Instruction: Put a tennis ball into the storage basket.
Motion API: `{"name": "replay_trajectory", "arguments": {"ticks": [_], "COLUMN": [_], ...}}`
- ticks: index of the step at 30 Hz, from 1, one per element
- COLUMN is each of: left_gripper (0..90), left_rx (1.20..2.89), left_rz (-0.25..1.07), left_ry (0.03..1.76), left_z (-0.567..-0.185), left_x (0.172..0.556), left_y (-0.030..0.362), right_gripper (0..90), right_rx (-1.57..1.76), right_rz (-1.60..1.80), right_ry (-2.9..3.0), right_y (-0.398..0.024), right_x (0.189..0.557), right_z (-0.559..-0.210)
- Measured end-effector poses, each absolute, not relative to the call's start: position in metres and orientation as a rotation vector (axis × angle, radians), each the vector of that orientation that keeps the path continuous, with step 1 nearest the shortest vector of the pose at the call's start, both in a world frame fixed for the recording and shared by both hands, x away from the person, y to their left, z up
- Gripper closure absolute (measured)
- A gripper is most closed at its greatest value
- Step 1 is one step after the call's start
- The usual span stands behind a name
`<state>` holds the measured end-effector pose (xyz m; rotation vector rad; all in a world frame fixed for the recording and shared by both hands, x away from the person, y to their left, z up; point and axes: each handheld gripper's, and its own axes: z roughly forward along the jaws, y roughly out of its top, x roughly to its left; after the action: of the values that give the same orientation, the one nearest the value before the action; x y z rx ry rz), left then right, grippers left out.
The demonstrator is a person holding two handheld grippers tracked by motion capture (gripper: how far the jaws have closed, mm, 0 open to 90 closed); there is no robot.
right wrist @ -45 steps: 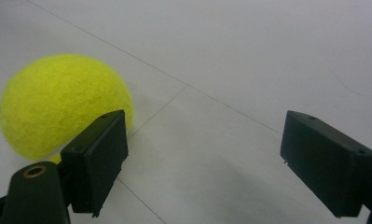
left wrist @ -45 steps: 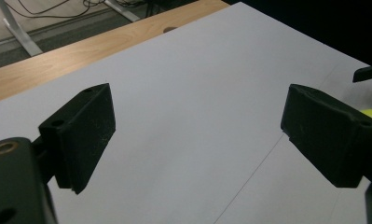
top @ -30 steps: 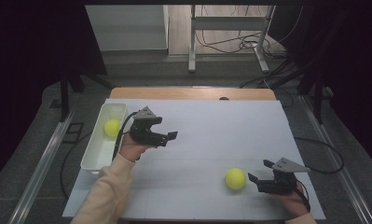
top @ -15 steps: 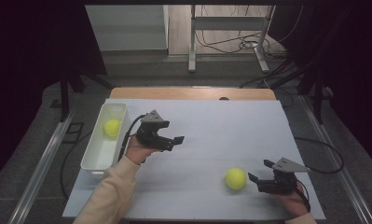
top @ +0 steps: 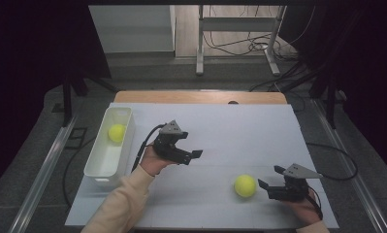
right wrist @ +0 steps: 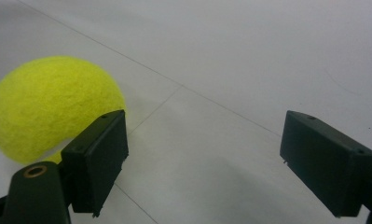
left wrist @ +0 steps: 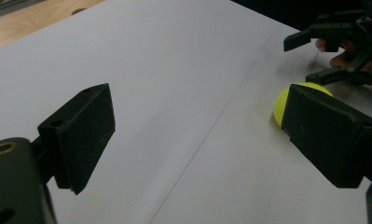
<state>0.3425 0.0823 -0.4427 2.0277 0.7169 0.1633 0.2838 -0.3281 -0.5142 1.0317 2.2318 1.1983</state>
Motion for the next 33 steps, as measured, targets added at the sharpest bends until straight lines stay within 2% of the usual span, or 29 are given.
{"name": "replay_trajectory", "arguments": {"ticks": [19, 33], "left_gripper": [10.4, 10.3], "left_rx": [2.064, 2.118], "left_rz": [0.085, 0.029], "left_ry": [0.66, 0.597], "left_z": [-0.454, -0.466], "left_x": [0.336, 0.332], "left_y": [0.056, 0.019], "right_gripper": [15.7, 15.8], "right_rx": [1.036, 1.015], "right_rz": [1.181, 1.201], "right_ry": [2.239, 2.241], "right_y": [-0.324, -0.325], "right_x": [0.288, 0.285], "right_z": [-0.515, -0.514]}}
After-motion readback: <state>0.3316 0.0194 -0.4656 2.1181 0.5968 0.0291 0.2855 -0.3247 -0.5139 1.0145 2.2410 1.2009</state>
